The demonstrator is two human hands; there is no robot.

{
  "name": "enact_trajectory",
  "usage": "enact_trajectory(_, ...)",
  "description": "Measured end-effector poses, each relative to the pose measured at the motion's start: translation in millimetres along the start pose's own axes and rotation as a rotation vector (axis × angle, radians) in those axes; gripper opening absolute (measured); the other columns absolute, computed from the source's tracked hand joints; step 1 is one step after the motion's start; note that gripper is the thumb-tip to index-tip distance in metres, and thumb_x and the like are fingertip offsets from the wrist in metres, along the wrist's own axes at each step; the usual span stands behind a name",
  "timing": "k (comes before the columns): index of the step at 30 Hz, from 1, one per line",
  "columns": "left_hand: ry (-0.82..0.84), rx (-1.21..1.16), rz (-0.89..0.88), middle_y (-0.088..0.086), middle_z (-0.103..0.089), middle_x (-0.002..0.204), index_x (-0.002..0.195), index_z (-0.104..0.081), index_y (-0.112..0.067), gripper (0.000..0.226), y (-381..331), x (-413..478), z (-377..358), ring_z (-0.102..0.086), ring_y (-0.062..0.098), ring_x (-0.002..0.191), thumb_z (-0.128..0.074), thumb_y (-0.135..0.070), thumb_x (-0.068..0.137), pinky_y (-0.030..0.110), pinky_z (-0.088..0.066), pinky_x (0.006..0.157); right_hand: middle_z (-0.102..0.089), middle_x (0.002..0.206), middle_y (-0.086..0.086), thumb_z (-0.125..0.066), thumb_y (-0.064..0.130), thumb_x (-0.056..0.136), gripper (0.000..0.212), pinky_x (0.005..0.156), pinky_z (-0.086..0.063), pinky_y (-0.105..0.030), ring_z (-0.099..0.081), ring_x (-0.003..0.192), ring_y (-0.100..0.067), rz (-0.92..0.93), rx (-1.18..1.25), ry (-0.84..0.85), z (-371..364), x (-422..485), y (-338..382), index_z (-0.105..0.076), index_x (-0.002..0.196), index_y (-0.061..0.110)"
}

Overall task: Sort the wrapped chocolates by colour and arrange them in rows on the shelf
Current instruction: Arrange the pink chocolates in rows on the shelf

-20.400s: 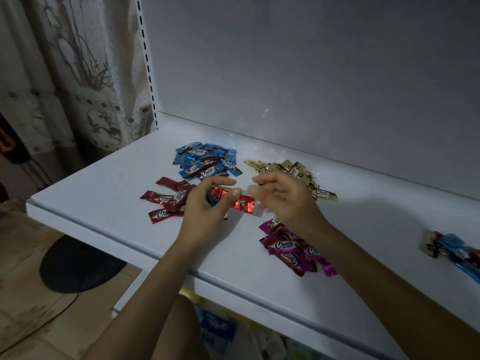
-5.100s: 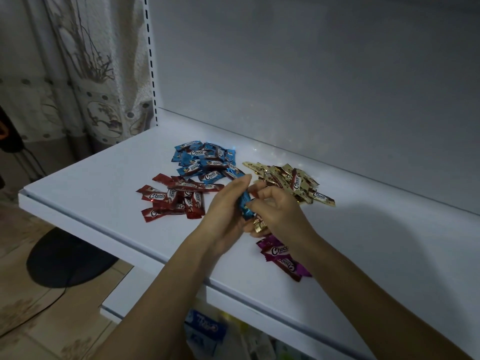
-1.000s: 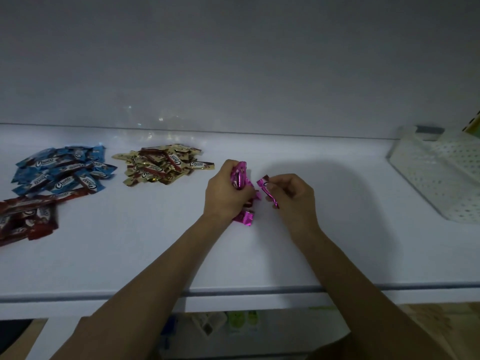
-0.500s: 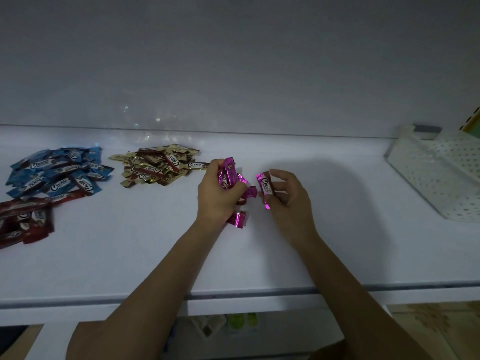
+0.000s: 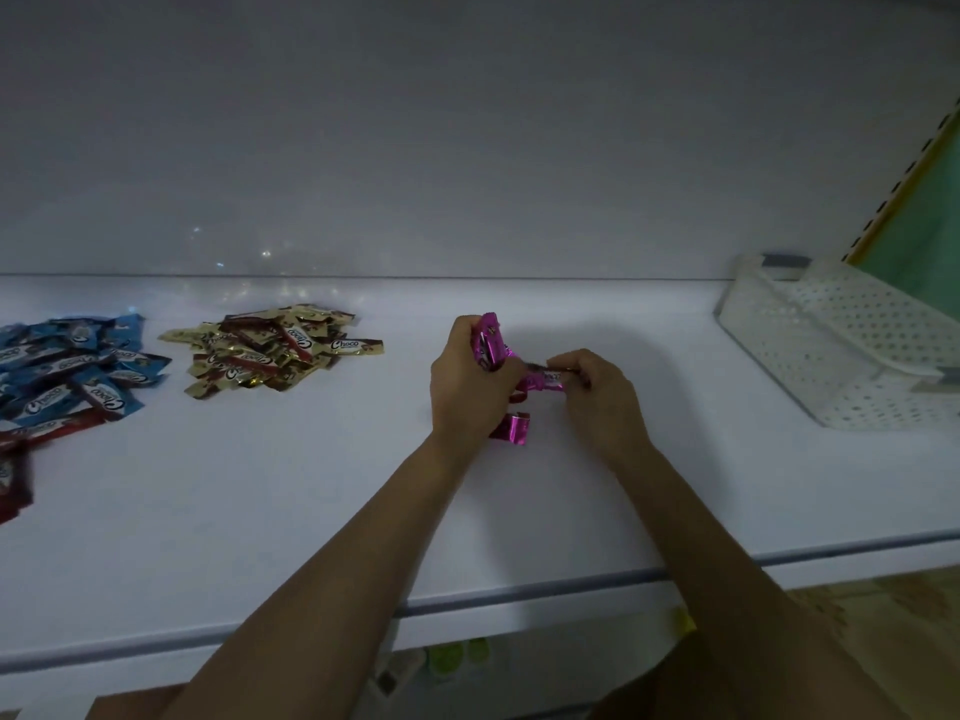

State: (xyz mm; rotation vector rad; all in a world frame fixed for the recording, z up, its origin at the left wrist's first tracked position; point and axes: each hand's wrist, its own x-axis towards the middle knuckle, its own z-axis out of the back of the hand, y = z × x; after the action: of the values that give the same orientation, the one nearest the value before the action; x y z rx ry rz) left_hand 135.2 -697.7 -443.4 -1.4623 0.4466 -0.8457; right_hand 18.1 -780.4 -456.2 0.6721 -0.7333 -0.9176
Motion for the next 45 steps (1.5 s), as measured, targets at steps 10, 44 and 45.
enact_trajectory(10,0.028,-0.018,-0.036,0.003,-0.062,0.082,0.11,-0.053,-0.014,0.029,11.3,-6.1,1.8,-0.066,0.005,0.057,-0.064,-0.002,0.086,0.018,-0.052,0.049,-0.062,0.122,-0.008,-0.048,0.021,0.096,0.038,0.085,-0.041,-0.036,-0.054,0.109,-0.029,0.359,-0.592,0.067,12.3,-19.3,-2.0,-0.051,0.134,0.016)
enact_trajectory(44,-0.269,-0.208,0.019,-0.002,-0.06,0.082,0.099,-0.054,-0.018,0.023,10.8,-0.1,-4.2,-0.062,0.001,0.06,-0.065,-0.003,0.086,0.021,-0.053,0.056,-0.068,0.067,0.0,-0.071,0.029,0.083,0.021,0.063,-0.046,-0.021,-0.06,0.063,-0.008,0.118,0.228,0.414,-1.0,-22.8,19.7,-0.073,0.073,0.01)
enact_trajectory(45,-0.281,-0.24,0.024,0.0,-0.06,0.083,0.099,-0.054,-0.017,0.022,10.7,-0.7,-4.5,-0.063,0.002,0.059,-0.065,-0.002,0.087,0.019,-0.052,0.053,-0.07,0.072,-0.003,-0.07,0.019,0.085,0.016,0.066,-0.048,-0.023,-0.062,0.067,-0.009,0.113,0.252,0.413,0.2,-23.4,18.4,-0.074,0.078,0.006)
